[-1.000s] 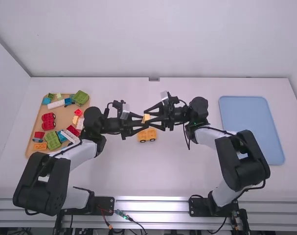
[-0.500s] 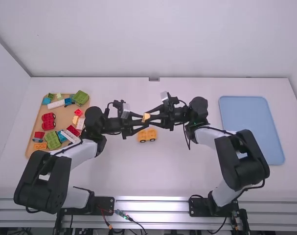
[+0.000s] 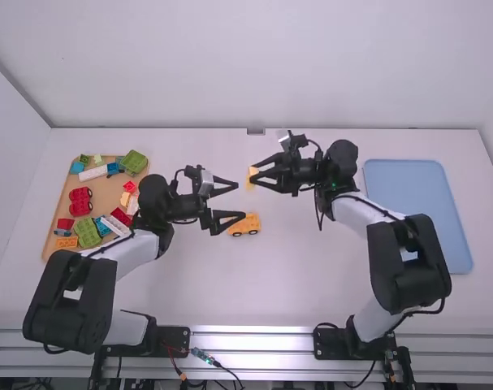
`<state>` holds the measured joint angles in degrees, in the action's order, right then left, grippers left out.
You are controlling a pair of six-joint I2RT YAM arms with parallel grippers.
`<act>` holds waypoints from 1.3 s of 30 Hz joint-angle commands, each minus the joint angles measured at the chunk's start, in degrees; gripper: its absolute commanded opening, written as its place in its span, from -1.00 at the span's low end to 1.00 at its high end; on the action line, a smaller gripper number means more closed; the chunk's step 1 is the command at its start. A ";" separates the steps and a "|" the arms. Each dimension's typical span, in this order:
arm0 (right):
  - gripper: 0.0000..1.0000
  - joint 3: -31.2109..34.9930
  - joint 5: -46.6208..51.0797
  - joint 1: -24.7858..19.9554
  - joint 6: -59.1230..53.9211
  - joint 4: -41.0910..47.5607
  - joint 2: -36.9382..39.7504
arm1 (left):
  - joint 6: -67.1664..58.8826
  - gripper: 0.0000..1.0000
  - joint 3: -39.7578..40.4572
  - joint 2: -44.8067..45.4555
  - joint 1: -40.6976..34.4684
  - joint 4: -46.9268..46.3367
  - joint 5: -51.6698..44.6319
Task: Assemble lego blocks to make yellow taxi
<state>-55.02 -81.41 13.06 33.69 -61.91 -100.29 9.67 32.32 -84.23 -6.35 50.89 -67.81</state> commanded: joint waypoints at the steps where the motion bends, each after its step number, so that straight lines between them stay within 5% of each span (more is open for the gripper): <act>1: -1.00 -3.78 -0.76 -2.27 -3.52 5.22 -0.33 | -2.01 0.99 4.28 0.66 3.54 -6.21 -1.52; 8: -1.00 -11.45 12.76 -7.26 -21.79 38.62 -0.30 | -19.61 0.98 16.41 0.66 4.76 -43.36 10.66; 10: -1.00 -16.35 23.87 -7.43 -33.20 58.75 -0.30 | -25.62 0.98 21.03 0.66 3.63 -54.49 18.16; 17: -1.00 -28.09 55.71 -1.42 -59.58 94.90 -0.30 | -36.11 0.98 27.21 0.66 2.23 -68.15 30.11; 21: -1.00 -28.46 70.44 2.64 -70.60 104.10 -0.61 | -36.54 0.98 28.33 0.66 2.27 -70.82 33.85; 31: -1.00 -24.94 81.18 8.50 -95.19 106.62 -9.37 | -42.45 0.98 28.41 0.66 2.27 -74.07 35.60; 39: -1.00 -24.92 85.74 11.06 -99.69 111.93 -17.31 | -42.75 0.98 28.30 0.66 2.25 -74.47 36.27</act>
<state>-80.34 2.07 23.35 -62.19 49.23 -116.01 -32.10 59.37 -84.23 -3.97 -23.20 -31.35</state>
